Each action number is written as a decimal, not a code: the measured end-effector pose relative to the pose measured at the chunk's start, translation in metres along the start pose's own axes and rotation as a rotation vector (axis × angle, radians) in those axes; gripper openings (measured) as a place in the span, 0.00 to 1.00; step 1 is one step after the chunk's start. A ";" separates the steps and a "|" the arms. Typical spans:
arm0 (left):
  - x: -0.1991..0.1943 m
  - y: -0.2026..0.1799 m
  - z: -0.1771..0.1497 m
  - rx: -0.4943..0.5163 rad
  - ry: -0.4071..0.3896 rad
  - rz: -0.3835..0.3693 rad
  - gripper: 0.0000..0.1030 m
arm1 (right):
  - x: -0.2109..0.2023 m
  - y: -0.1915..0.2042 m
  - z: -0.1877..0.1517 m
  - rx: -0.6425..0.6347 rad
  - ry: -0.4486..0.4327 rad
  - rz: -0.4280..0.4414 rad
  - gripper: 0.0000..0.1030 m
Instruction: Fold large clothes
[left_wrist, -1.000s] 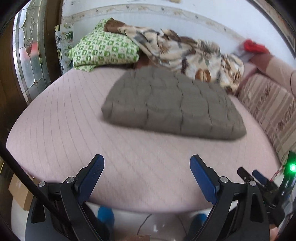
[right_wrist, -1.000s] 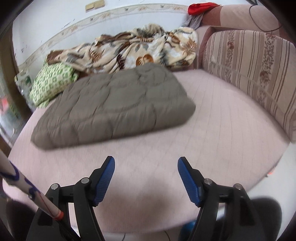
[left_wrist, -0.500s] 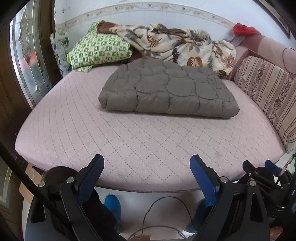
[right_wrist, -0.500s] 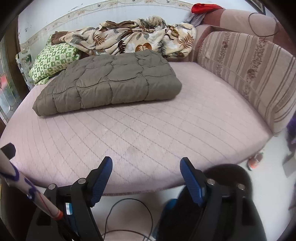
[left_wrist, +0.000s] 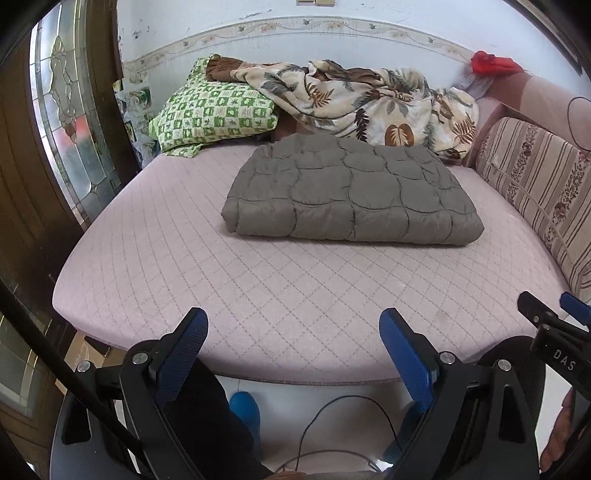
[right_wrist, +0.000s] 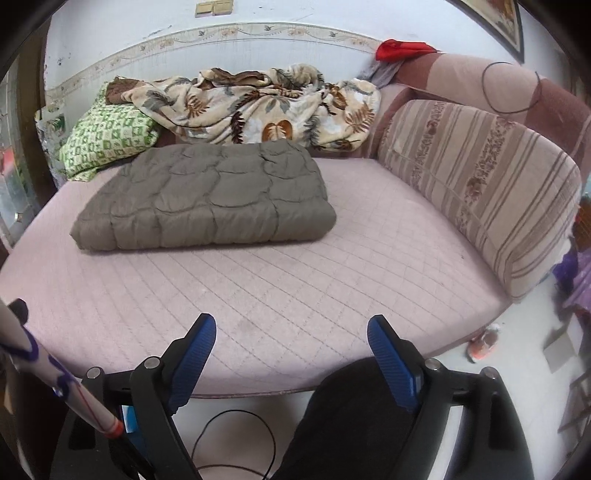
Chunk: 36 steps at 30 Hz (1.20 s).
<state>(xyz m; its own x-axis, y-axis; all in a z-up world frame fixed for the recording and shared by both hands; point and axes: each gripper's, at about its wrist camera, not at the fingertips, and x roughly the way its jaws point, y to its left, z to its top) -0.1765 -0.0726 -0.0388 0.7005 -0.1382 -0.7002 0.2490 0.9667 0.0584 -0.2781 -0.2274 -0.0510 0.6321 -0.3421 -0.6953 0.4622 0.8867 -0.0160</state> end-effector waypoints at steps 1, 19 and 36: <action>0.000 -0.001 0.000 0.003 0.006 -0.007 0.91 | -0.001 0.000 0.004 0.003 0.009 0.014 0.86; 0.023 -0.020 -0.010 0.049 0.100 -0.052 0.91 | 0.016 0.009 -0.006 0.025 0.057 -0.010 0.87; 0.050 -0.009 -0.008 0.006 0.148 -0.039 0.91 | 0.041 0.022 -0.008 -0.010 0.109 -0.024 0.87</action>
<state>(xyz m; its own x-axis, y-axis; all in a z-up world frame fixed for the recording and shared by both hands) -0.1489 -0.0862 -0.0796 0.5838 -0.1422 -0.7994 0.2789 0.9597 0.0330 -0.2471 -0.2196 -0.0857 0.5496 -0.3279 -0.7684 0.4696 0.8819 -0.0405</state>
